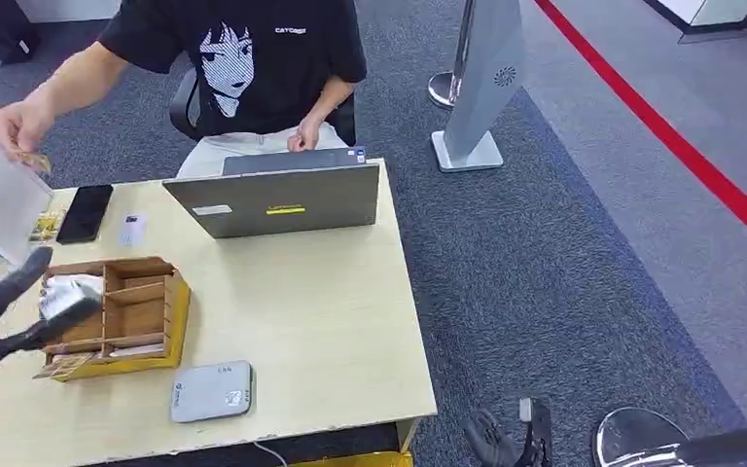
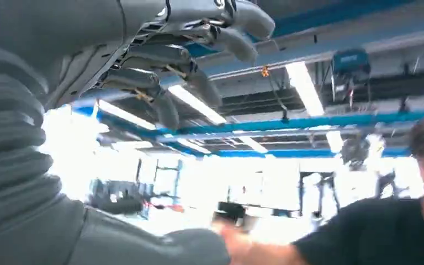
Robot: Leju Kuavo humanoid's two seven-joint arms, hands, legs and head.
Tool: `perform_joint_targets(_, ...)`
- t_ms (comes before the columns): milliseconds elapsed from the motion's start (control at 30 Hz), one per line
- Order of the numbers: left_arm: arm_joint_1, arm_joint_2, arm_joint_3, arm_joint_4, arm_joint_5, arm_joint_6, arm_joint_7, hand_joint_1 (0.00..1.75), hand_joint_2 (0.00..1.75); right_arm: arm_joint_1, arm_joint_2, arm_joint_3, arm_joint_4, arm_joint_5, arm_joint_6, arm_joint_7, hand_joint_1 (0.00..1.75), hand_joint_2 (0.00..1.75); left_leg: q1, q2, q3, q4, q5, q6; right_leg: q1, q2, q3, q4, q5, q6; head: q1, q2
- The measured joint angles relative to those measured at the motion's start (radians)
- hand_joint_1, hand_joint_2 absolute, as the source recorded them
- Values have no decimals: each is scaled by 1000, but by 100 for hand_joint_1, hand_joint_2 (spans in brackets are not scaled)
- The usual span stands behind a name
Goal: Pass the card to the sensor for recognition and then transmit it.
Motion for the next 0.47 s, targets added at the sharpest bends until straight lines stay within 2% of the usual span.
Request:
perform_joint_targets(67, 92, -36, 38, -45, 44, 53, -22, 0, 175, 12, 0, 0, -8, -1, -8, 1, 0, 175, 0, 0, -1, 0, 0, 0, 0, 0, -1, 0, 0, 0, 0, 0)
perform_joint_targets(100, 147, -60, 66, -74, 106, 78, -47, 0, 175, 16, 0, -1, -12, -5, -15, 1, 0, 175, 0, 0, -1, 0, -1, 0, 0, 0, -1, 0, 0, 0, 0, 0)
perform_joint_targets(167, 262, -133, 124, -137, 332, 119, -133, 0, 175, 36, 0, -8, -31, -20, -30, 1, 0, 175, -1, 2, -1, 0, -3, 0, -1, 2, -1, -1, -1, 2, 0, 0)
perform_joint_targets(267, 419, -249, 203, -215, 589, 82, -243, 0, 175, 77, 0, -30, -69, -33, -45, 9, 0, 175, 0, 1, -2, 0, -4, 1, -1, 1, -1, -2, -2, 3, 0, 0)
perform_joint_targets(333, 495, -329, 259, -250, 720, 0, -267, 0, 175, 100, 0, -51, -90, -30, -57, 26, 0, 175, -1, 0, -2, 0, -4, 2, -1, 0, 0, -2, -3, 3, 0, 0)
perform_joint_targets(400, 550, -453, 358, -263, 846, -157, -278, 0, 175, 128, 0, -77, -111, -14, -51, 35, 0, 175, -1, 0, -2, 0, -5, 4, -1, -1, 0, -3, -3, 4, 0, 0)
perform_joint_targets(467, 571, -565, 459, -262, 971, -325, -231, 0, 175, 150, 2, -103, -120, 10, -35, 37, 0, 175, -1, -2, -3, 0, -6, 5, -1, -2, 0, -3, -4, 5, 1, 0)
